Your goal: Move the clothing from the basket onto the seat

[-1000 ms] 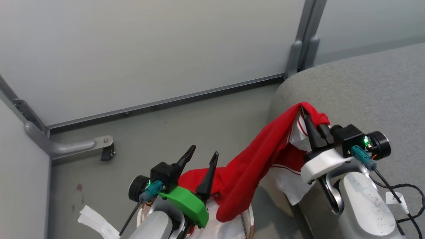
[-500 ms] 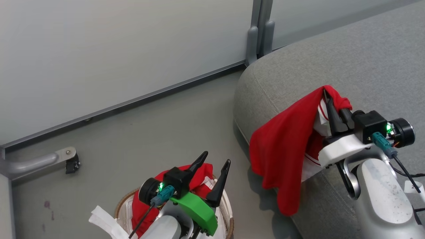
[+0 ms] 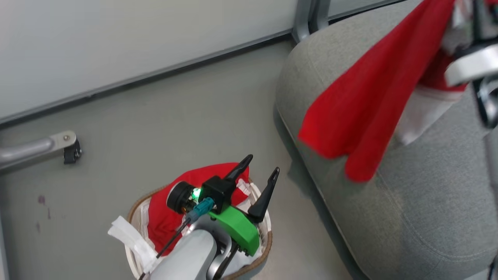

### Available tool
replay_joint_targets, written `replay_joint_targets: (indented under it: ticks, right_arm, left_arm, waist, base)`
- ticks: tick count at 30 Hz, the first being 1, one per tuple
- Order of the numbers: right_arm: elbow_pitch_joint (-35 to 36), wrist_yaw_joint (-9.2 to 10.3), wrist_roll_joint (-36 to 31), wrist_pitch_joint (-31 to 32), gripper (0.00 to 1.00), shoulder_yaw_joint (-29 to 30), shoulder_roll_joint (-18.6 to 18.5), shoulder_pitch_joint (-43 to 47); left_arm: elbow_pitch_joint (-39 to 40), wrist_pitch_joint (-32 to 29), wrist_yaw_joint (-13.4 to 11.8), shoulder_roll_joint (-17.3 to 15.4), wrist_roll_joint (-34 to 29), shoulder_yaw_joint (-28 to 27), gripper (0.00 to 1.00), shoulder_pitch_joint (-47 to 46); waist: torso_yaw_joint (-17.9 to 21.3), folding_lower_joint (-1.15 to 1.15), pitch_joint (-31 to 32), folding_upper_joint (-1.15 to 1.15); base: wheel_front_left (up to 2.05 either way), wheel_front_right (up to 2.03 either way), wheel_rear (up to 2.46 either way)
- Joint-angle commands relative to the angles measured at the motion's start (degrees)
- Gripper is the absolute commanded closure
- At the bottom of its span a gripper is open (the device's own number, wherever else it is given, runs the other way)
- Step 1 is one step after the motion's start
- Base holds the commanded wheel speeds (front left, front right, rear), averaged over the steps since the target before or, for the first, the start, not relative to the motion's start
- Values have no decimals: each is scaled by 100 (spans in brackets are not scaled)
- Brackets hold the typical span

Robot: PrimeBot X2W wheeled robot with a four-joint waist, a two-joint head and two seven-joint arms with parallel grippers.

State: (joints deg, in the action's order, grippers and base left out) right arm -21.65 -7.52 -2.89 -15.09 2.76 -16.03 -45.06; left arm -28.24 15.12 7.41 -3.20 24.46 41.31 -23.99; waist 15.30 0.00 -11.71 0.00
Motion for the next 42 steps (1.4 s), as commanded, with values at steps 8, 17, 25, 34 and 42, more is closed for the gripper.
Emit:
replay_joint_targets:
  ticks: [8,17,25,34,42]
  right_arm:
    - [-682,7,-69,-12,100,214,-995,-1700]
    - [-1301,6,-305,-12,100,700,-1651,-2339]
    - [-1770,7,-353,-12,100,906,-1237,-1577]
    - [-2217,7,-352,-12,100,1009,-625,-754]
    - [-2257,7,-297,-12,67,1004,-321,-300]
  left_arm:
    - [183,6,6,-162,-225,131,0,-579]
    - [338,6,6,-294,-340,164,0,-907]
    - [413,6,-23,-415,-438,71,0,-1013]
    - [403,6,-40,-465,-465,33,0,-1060]
    - [369,6,-51,-514,-409,-24,0,-991]
  waist:
    - [-380,0,-1133,0]
    - [-543,0,-1844,0]
    - [-542,0,-2205,0]
    - [-507,0,-2313,0]
    - [-461,0,-2215,0]
  base:
    - [0,0,0]
    - [0,0,0]
    - [0,0,0]
    - [0,0,0]
    - [0,0,0]
